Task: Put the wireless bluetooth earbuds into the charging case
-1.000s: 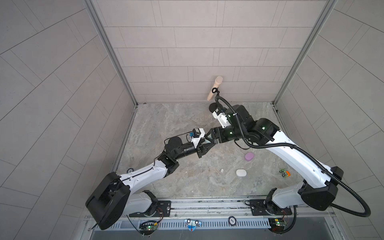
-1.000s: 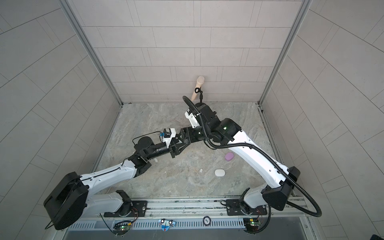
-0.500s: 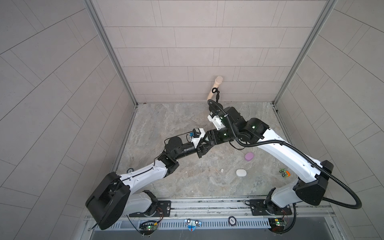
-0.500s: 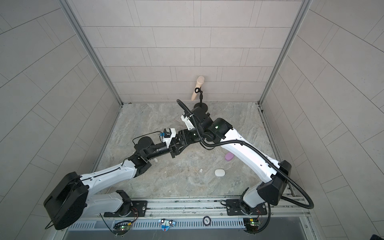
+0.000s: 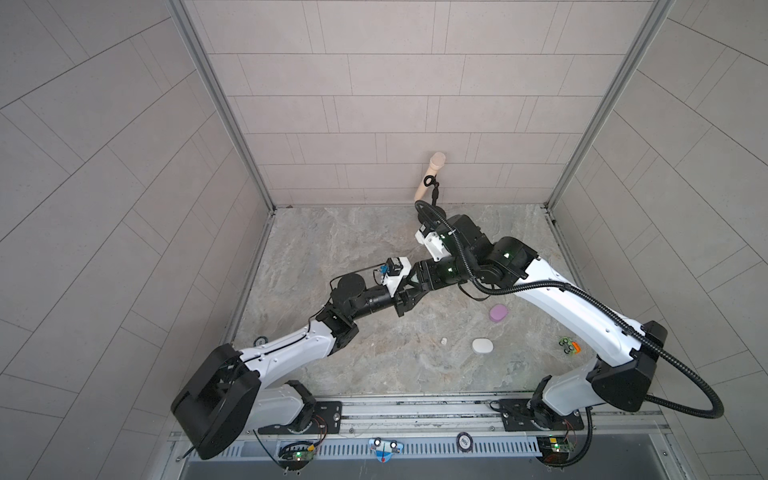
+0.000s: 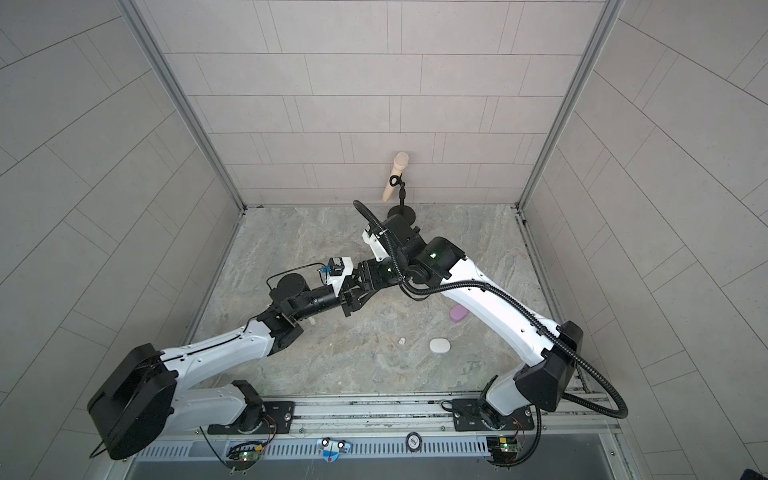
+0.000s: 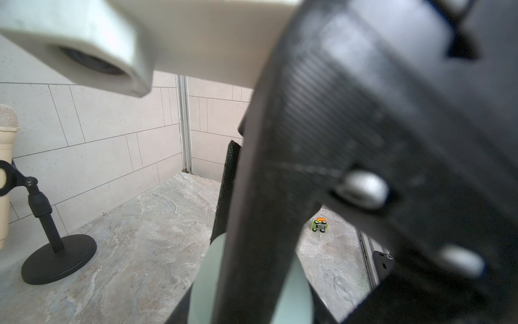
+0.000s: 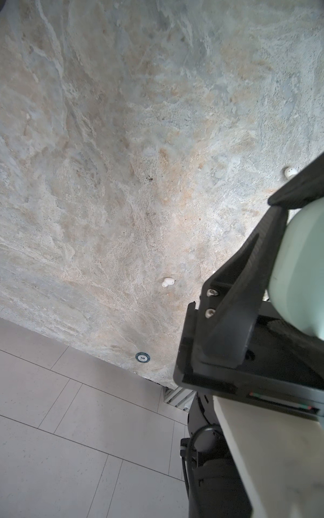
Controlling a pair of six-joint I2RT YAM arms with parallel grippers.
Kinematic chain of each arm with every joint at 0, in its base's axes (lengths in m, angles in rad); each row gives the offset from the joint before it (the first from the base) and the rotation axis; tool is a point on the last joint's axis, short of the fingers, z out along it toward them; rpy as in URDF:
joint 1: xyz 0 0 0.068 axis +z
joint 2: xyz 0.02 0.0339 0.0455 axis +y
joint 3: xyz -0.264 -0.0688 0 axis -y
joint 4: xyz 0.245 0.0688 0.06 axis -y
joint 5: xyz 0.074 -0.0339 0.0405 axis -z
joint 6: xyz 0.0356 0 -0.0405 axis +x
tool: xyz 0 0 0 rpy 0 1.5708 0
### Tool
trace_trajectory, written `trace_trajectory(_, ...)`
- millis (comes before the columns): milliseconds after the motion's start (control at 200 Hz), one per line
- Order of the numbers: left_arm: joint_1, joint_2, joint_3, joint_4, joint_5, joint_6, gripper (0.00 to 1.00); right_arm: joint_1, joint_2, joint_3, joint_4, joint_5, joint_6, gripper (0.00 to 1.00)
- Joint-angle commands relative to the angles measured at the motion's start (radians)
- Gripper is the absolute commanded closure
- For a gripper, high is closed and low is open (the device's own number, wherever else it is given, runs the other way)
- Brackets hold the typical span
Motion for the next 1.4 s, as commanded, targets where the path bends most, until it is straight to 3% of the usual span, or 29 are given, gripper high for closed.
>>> trace_trajectory(0,-0.001,-0.034,-0.031,-0.017,-0.041,0.014,0.33,-0.054,-0.049,-0.035,-0.009,0.056,-0.008,0.52)
trace_trajectory(85,-0.002,-0.052,-0.057,-0.047,-0.087,0.011,0.16,-0.092,-0.066,-0.08,-0.004,0.061,-0.013,0.52)
trace_trajectory(200,-0.002,-0.083,-0.098,-0.093,-0.162,0.004,0.0,-0.161,-0.08,-0.166,0.008,0.075,-0.031,0.53)
trace_trajectory(421,-0.002,-0.154,-0.146,-0.19,-0.263,0.0,0.0,-0.332,-0.031,-0.321,0.066,0.089,-0.085,0.53)
trace_trajectory(756,-0.002,-0.189,-0.153,-0.217,-0.285,-0.001,0.0,-0.527,0.157,-0.486,0.242,0.158,-0.211,0.53)
trace_trajectory(1156,-0.002,-0.189,-0.159,-0.209,-0.292,0.006,0.0,-0.606,0.251,-0.617,0.366,0.204,-0.192,0.53)
trace_trajectory(1397,-0.002,-0.193,-0.169,-0.191,-0.296,0.004,0.0,-0.613,0.279,-0.605,0.388,0.214,-0.193,0.51)
